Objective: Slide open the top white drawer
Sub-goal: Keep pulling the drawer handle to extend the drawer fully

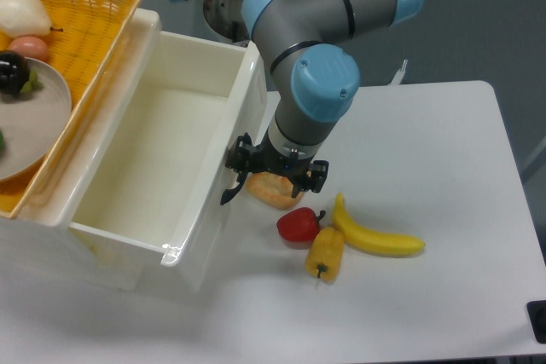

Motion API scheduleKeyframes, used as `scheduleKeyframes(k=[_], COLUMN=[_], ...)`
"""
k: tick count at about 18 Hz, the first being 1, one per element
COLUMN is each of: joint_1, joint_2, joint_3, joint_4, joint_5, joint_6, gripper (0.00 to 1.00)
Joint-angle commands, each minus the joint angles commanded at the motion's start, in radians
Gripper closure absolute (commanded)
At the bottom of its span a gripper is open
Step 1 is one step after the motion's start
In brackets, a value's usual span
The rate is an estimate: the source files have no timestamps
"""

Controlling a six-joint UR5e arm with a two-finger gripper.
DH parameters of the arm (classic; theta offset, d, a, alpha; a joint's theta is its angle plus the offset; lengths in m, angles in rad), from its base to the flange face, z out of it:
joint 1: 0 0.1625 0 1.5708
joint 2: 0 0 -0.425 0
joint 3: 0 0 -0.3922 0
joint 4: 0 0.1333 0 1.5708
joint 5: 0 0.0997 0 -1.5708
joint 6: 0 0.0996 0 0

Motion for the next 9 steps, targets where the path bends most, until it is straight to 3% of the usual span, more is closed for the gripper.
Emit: scheduleKeyframes(k=[9], joint_1=[0.014], joint_2=[0.0], joint_3=[0.0], joint_4=[0.002], joint_5=[-0.012], joint_6=[-0.002], gripper=[0.0])
